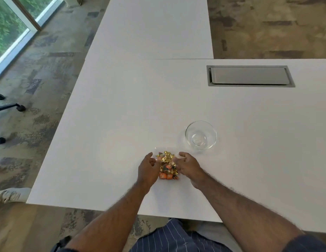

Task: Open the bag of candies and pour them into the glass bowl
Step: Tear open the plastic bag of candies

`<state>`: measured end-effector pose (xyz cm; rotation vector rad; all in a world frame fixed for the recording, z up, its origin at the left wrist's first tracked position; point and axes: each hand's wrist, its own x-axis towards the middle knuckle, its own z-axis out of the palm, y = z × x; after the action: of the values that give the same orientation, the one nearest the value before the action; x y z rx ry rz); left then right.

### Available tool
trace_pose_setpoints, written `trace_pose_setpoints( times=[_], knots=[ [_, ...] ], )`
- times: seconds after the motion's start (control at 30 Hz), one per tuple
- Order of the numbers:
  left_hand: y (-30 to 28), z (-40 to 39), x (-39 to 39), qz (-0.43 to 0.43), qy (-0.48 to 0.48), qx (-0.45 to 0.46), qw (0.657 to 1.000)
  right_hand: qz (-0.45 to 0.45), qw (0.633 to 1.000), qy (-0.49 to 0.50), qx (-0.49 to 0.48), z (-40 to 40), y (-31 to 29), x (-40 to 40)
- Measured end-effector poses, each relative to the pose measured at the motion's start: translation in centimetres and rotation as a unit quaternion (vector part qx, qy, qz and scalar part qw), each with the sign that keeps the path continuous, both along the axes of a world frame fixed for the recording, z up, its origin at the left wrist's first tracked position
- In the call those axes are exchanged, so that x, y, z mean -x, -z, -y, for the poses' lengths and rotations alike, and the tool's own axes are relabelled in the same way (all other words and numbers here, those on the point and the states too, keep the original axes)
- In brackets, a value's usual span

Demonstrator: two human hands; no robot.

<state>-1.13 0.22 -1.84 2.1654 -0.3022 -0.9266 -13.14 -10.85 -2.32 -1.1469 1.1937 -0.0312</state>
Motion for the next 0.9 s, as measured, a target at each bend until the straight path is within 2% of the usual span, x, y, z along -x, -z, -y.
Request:
trace_pose_setpoints(
  times=[0.3,0.43,0.6,0.77,0.9],
  knots=[
    [-1.4,-0.3,0.4,0.050,-0.020,0.070,0.996,0.029,0.984,-0.053,0.169,-0.2,-2.8,0.2],
    [-2.6,0.2,0.4,0.070,-0.027,0.093,0.993,0.023,0.957,-0.118,0.263,-0.4,-3.9,-0.4],
    [-3.9,0.9,0.8,0.034,-0.029,0.081,0.996,0.018,0.918,-0.156,0.365,-1.3,-4.5,-0.2],
    [-4.8,1.2,1.2,0.029,0.020,0.054,0.998,0.023,0.902,-0.180,0.391,-2.2,-4.5,-0.2],
    [-5.4,1.1,0.9,0.017,0.018,0.027,0.999,0.016,0.914,-0.192,0.358,-2.4,-4.3,0.0]
  ],
)
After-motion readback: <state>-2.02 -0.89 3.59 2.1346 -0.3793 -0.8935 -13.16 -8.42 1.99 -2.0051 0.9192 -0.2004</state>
